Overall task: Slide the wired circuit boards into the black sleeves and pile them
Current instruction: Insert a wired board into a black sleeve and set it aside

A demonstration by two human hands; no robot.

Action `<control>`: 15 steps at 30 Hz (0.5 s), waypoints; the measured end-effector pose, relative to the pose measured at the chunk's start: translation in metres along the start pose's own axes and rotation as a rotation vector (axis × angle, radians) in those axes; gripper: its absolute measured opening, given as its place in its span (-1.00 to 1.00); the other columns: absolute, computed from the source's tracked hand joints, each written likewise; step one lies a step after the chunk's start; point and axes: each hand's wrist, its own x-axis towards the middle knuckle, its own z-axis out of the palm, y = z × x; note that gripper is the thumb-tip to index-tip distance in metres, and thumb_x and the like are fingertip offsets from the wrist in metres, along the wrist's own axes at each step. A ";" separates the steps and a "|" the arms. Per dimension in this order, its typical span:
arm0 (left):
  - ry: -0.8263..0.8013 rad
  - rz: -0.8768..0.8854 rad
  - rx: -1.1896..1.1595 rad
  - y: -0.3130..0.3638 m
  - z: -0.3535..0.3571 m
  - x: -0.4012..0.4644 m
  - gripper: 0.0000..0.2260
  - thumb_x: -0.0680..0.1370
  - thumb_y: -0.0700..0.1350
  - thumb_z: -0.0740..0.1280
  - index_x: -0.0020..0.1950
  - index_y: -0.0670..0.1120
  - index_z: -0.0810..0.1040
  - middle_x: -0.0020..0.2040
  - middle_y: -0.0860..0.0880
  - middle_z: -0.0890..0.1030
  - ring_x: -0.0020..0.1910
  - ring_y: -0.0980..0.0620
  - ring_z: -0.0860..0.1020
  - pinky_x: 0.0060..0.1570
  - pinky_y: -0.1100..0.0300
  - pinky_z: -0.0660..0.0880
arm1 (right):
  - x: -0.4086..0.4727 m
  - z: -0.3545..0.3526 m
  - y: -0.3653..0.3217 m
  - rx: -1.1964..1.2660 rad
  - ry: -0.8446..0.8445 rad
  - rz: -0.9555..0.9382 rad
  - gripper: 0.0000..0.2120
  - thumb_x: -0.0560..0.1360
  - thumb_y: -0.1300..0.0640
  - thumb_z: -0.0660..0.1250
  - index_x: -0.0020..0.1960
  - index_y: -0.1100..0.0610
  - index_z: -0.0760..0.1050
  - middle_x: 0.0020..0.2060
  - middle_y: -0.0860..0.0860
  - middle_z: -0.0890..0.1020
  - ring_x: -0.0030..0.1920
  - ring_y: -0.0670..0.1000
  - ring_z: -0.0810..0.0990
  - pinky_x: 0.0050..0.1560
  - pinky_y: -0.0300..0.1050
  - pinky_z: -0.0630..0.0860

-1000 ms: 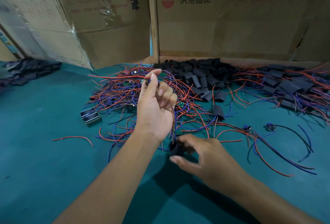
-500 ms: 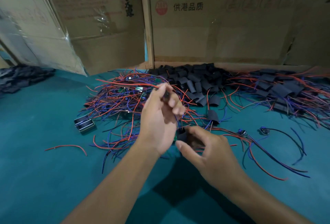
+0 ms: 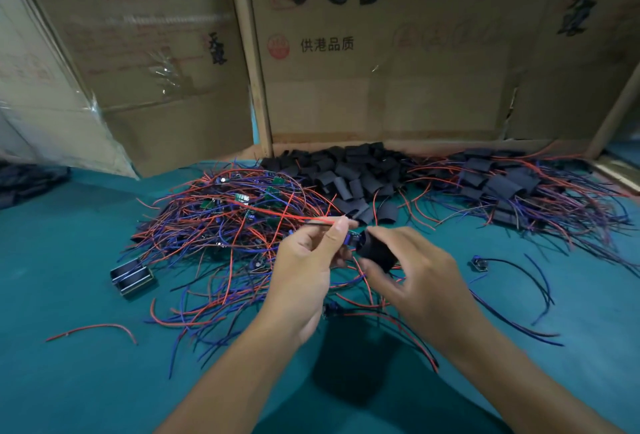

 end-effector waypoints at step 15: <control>-0.065 -0.159 -0.069 -0.004 -0.009 0.006 -0.86 0.50 -0.21 0.43 -0.26 -0.06 0.67 -0.33 -0.06 0.57 -0.41 0.09 0.51 -0.35 0.33 0.50 | 0.001 -0.003 0.009 -0.096 -0.076 -0.098 -0.58 0.49 0.09 0.36 0.28 0.27 0.54 0.02 0.08 0.63 0.01 0.10 0.62 0.01 -0.16 0.45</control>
